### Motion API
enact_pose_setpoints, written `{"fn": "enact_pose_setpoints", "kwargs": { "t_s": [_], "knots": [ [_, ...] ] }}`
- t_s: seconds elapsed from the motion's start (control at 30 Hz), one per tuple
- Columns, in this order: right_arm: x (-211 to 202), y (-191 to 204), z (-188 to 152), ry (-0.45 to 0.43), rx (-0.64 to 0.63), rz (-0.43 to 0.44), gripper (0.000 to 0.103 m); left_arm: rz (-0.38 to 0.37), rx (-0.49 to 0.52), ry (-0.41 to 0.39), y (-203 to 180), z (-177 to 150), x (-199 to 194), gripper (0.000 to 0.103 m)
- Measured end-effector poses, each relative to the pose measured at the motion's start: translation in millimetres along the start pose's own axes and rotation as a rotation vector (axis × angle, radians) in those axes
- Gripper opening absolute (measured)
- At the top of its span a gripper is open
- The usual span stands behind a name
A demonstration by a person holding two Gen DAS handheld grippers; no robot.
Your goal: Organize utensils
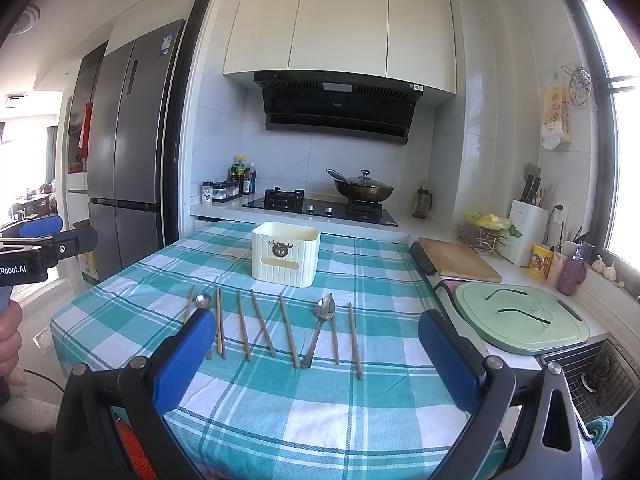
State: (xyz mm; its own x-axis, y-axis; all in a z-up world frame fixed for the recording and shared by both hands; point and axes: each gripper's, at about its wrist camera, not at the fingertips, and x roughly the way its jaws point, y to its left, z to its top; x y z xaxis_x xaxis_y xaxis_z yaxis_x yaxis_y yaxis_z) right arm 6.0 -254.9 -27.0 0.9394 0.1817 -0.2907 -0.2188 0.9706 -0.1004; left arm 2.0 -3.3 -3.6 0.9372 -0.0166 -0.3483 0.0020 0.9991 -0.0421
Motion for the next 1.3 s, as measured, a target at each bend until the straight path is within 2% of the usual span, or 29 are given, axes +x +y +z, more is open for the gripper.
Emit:
{"fn": "enact_pose_setpoints", "kwargs": {
  "t_s": [0.7, 1.3],
  "knots": [
    [-0.1, -1.4, -1.5, -0.002, 0.004, 0.001, 0.103, 0.001, 0.003, -0.005, -0.2, -1.8, -2.5, 0.103],
    [12.1, -6.7, -3.9, 0.025, 0.017, 0.007, 0.103, 0.037, -0.034, 0.054, 13.3, -7.4, 16.7, 0.103]
  ]
}}
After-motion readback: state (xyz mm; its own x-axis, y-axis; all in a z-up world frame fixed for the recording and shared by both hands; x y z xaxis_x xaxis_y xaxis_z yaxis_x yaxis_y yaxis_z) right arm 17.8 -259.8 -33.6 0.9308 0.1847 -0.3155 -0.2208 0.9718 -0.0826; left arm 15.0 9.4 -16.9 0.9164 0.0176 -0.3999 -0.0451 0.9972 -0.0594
